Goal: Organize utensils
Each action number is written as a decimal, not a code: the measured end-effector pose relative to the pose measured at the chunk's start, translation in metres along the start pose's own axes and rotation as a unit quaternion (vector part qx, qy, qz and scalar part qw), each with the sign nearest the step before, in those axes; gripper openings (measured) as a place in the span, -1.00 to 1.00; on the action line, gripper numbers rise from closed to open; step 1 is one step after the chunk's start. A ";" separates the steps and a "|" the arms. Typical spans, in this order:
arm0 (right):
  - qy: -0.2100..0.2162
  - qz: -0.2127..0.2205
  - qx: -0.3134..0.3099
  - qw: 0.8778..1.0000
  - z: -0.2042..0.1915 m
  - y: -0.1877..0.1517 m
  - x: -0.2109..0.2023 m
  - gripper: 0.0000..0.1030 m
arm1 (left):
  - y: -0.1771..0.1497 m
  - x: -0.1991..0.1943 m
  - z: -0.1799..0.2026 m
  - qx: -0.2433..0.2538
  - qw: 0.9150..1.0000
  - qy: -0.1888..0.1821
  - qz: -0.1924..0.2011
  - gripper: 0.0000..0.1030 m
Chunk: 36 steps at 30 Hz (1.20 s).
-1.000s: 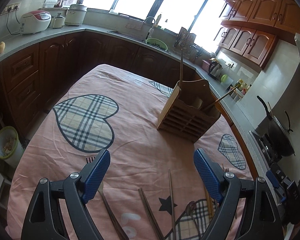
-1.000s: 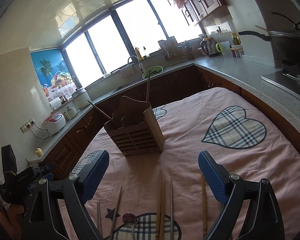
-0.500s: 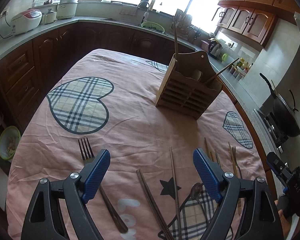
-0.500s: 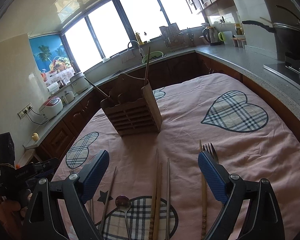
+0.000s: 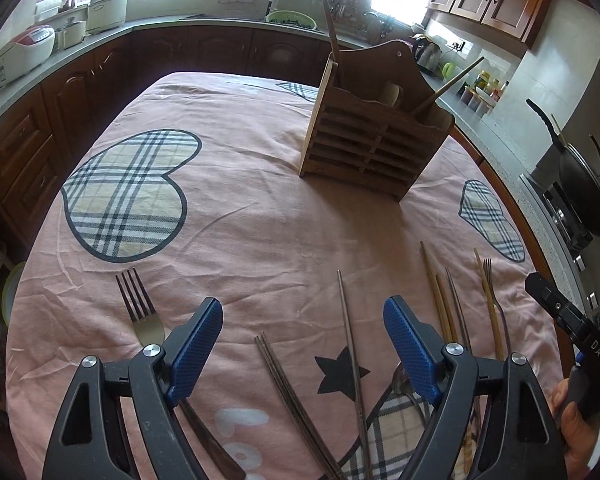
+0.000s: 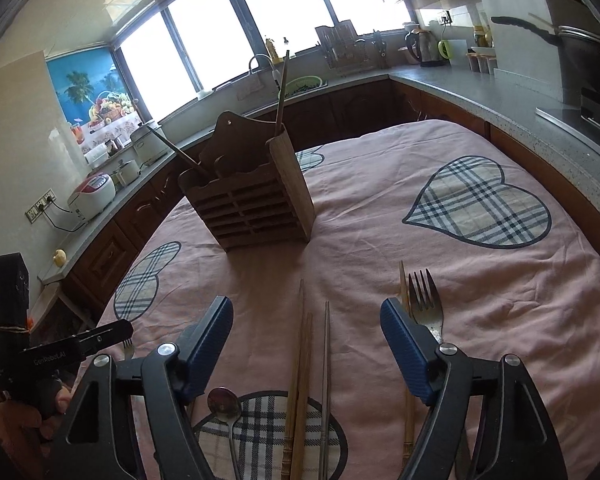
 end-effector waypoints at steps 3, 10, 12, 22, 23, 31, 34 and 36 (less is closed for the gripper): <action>-0.005 -0.018 -0.002 1.000 0.001 -0.002 0.013 0.24 | 0.001 0.014 0.000 0.000 1.000 0.001 -0.012 0.53; -0.011 -0.057 -0.022 0.998 -0.004 -0.005 0.045 -0.09 | 0.007 0.050 0.001 0.008 0.999 0.008 -0.046 0.37; -0.014 -0.068 -0.028 0.997 -0.006 -0.006 0.056 -0.23 | 0.010 0.059 0.002 0.007 0.999 0.007 -0.053 0.36; -0.022 -0.105 -0.056 0.993 -0.012 -0.005 0.093 -0.49 | 0.015 0.105 0.006 0.030 0.995 0.024 -0.096 0.13; -0.023 -0.110 -0.059 0.992 -0.012 -0.006 0.097 -0.51 | 0.015 0.109 0.006 0.031 0.994 0.026 -0.099 0.12; -0.044 -0.109 -0.098 0.988 -0.017 -0.008 0.107 -0.73 | 0.012 0.119 0.014 0.065 0.992 0.056 -0.090 -0.54; -0.049 -0.106 -0.100 0.988 -0.015 -0.008 0.108 -0.86 | 0.011 0.120 0.016 0.069 0.992 0.050 -0.092 -0.85; -0.049 -0.106 -0.097 0.988 -0.015 -0.007 0.108 -0.88 | 0.012 0.120 0.015 0.062 0.993 0.041 -0.093 -0.86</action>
Point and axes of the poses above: each gripper's, at about its wrist camera, not at the fingertips, and x roughly the way its jaws point, z to its right, y to its top, the point moved 3 cm from there along x, roughly the way its jaws point, and after that the axes turned 15 degrees about -y, right-handed, at the moved point
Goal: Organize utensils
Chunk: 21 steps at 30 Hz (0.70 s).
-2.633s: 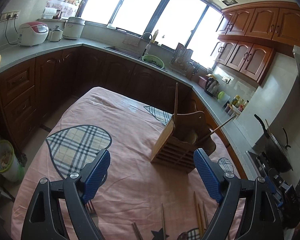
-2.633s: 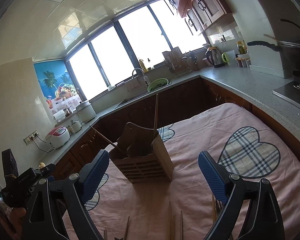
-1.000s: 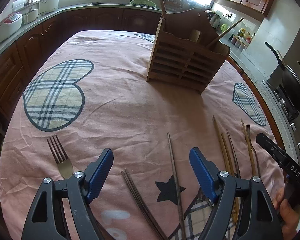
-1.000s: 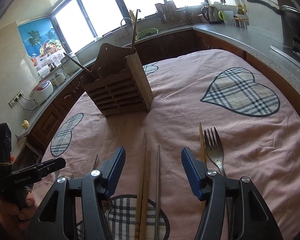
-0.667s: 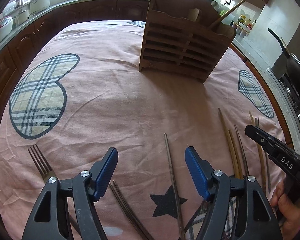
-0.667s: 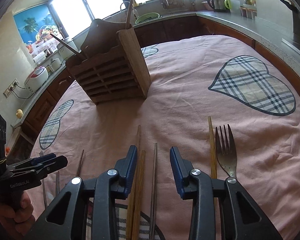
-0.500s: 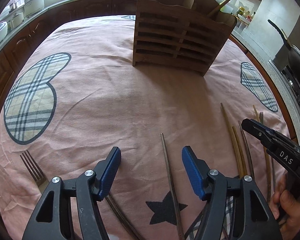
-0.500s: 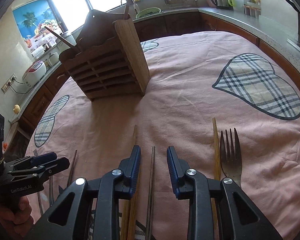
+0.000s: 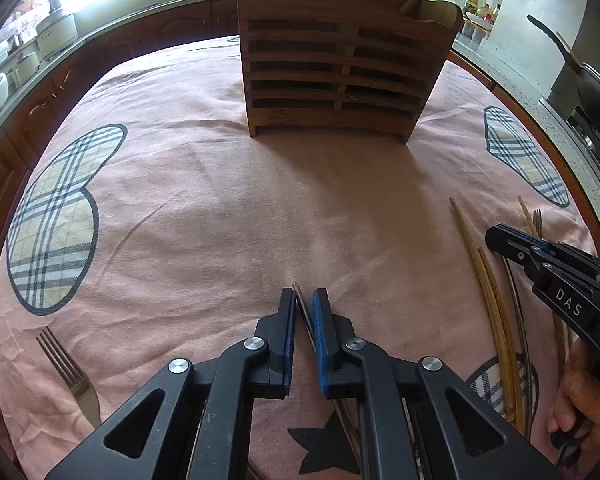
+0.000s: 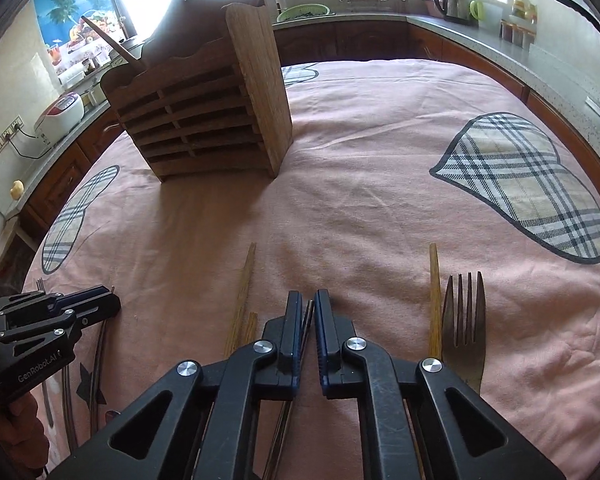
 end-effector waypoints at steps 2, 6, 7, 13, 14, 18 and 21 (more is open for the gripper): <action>0.008 -0.002 0.007 1.000 0.000 0.001 -0.001 -0.90 | 0.000 -0.002 -0.002 -0.009 1.000 -0.017 0.000 -0.88; 0.024 0.006 0.016 1.000 0.000 0.002 -0.010 -0.93 | 0.001 -0.017 -0.010 -0.026 0.999 -0.041 0.013 -0.90; 0.028 0.010 0.018 0.999 0.000 0.003 -0.015 -0.93 | 0.001 -0.024 -0.011 -0.031 0.998 -0.049 0.018 -0.90; 0.049 0.044 0.035 0.997 0.004 0.011 -0.050 -0.93 | -0.003 -0.070 -0.012 -0.037 0.995 -0.078 0.055 -0.91; 0.050 0.052 0.036 0.997 0.004 0.012 -0.057 -0.93 | -0.004 -0.078 -0.011 -0.035 0.994 -0.080 0.062 -0.91; 0.055 0.077 0.040 0.995 0.006 0.015 -0.083 -0.94 | -0.012 -0.108 -0.006 -0.032 0.992 -0.091 0.086 -0.92; 0.059 0.090 0.043 0.993 0.008 0.017 -0.098 -0.93 | -0.019 -0.130 -0.003 -0.029 0.990 -0.097 0.100 -0.92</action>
Point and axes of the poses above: each gripper's, at about its wrist camera, not at the fingertips, and x roughly the way its jaws point, z to its right, y to its top, the point moved 3 cm from there along x, roughly the way its jaws point, and after that the axes turned 15 degrees about -y, right-handed, at the moved point
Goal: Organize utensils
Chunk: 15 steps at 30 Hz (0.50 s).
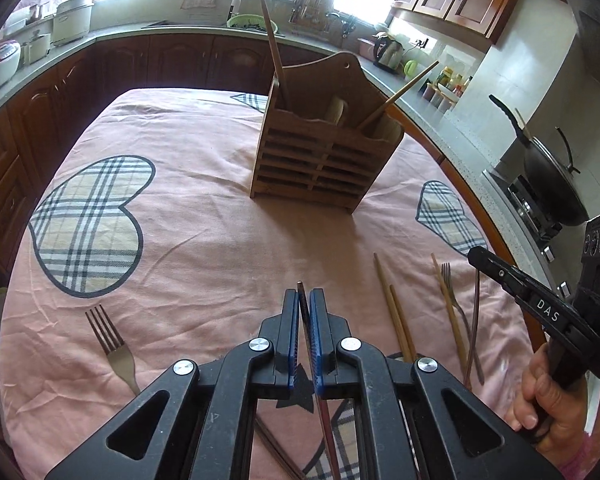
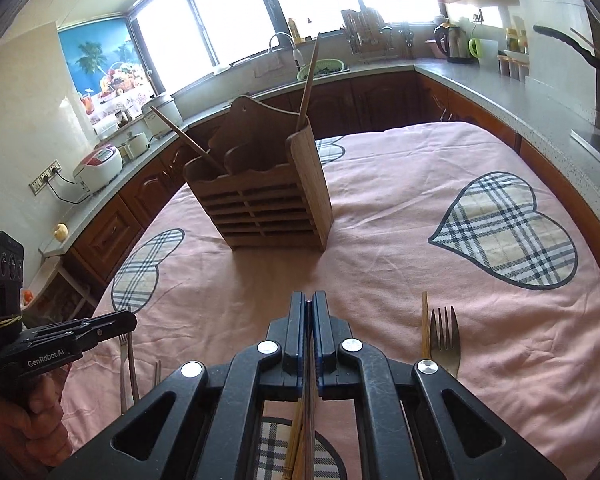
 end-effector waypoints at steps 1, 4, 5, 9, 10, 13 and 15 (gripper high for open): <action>0.001 0.004 0.001 1.000 0.000 0.001 -0.005 -0.93 | -0.001 -0.006 0.002 0.002 1.000 -0.002 0.004 -0.92; 0.002 0.016 0.002 1.000 -0.001 0.003 -0.017 -0.93 | -0.004 -0.024 0.008 0.007 1.000 -0.006 0.015 -0.93; 0.003 0.019 0.002 1.000 -0.001 0.003 -0.021 -0.93 | -0.005 -0.030 0.010 0.010 1.000 -0.008 0.018 -0.93; 0.006 0.034 0.004 0.999 -0.002 0.005 -0.037 -0.93 | -0.007 -0.052 0.020 0.019 0.999 -0.013 0.035 -0.93; 0.006 0.038 0.003 0.999 -0.002 0.006 -0.041 -0.93 | -0.007 -0.057 0.022 0.021 0.999 -0.014 0.040 -0.94; 0.008 0.050 0.004 0.999 -0.002 0.009 -0.054 -0.93 | -0.008 -0.071 0.025 0.027 0.998 -0.018 0.053 -0.94; 0.009 0.058 0.005 0.998 -0.002 0.011 -0.062 -0.93 | -0.009 -0.080 0.027 0.029 0.998 -0.019 0.061 -0.95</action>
Point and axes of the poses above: each gripper's, at about its wrist camera, not at the fingertips, and x roughly the way its jaws point, z to its right, y to its top, the point moved 3 cm from there along x, roughly the way its jaws point, and after that the axes turned 15 degrees about -y, right-handed, at the moved point
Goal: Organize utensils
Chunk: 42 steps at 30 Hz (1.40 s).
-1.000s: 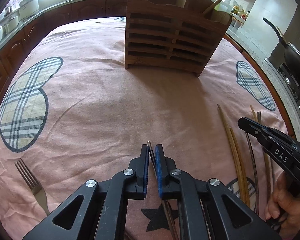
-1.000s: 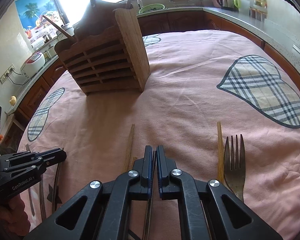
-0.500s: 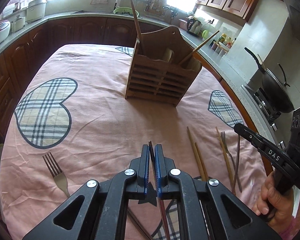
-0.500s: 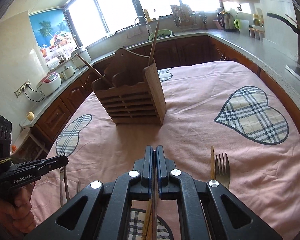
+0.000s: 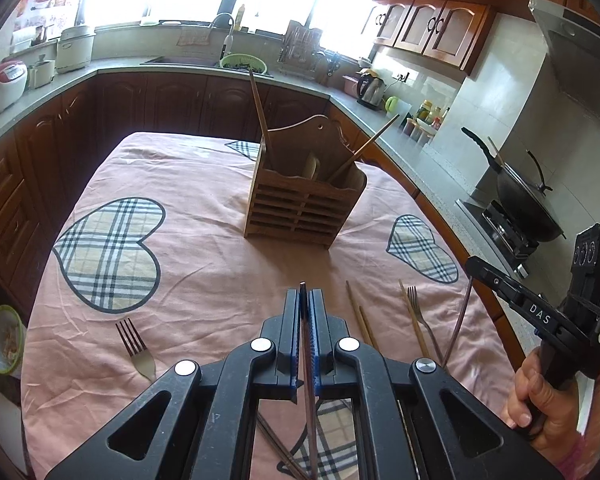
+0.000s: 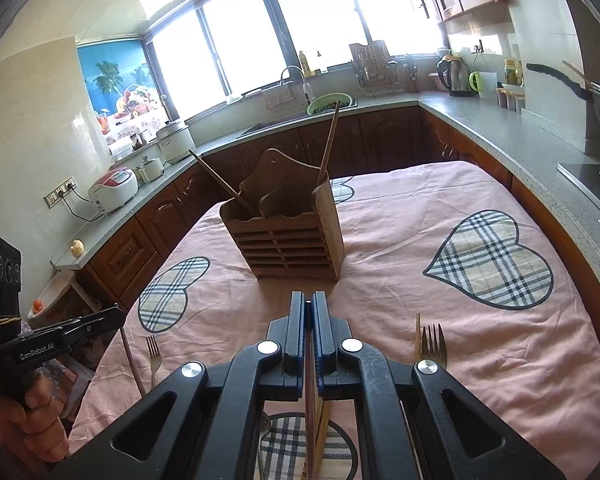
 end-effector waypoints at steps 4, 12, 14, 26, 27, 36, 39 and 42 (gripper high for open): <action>0.003 0.017 -0.001 1.000 -0.002 0.008 -0.014 -0.93 | 0.000 -0.015 0.002 0.002 1.000 0.000 0.012 -0.95; 0.008 0.046 -0.006 0.999 -0.009 0.022 -0.033 -0.94 | 0.008 -0.032 0.003 0.008 0.999 -0.001 0.039 -0.95; 0.009 0.052 -0.006 0.999 -0.011 0.026 -0.035 -0.93 | 0.011 -0.036 0.003 0.009 0.999 -0.004 0.050 -0.95; 0.015 0.080 0.001 0.997 -0.019 0.046 -0.038 -0.93 | 0.026 -0.053 -0.001 0.022 0.994 -0.009 0.104 -0.95; 0.016 0.083 0.002 0.996 -0.019 0.048 -0.037 -0.93 | 0.028 -0.054 -0.002 0.023 0.994 -0.009 0.106 -0.95; 0.019 0.110 0.012 0.994 -0.022 0.078 -0.028 -0.93 | 0.056 -0.047 -0.008 0.032 0.991 -0.013 0.131 -0.95; 0.024 0.121 0.020 0.992 -0.023 0.091 -0.024 -0.93 | 0.068 -0.042 -0.011 0.033 0.989 -0.015 0.142 -0.95; 0.025 0.133 0.024 0.991 -0.025 0.107 -0.018 -0.93 | 0.080 -0.036 -0.015 0.039 0.987 -0.014 0.153 -0.95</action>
Point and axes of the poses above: each gripper's, at about its wrist camera, not at the fingertips, and x roughly the way its jaws point, z to its right, y to its top, the point moved 3 cm from there along x, roughly the way its jaws point, and after that the axes turned 15 degrees about -y, right-handed, at the moved point
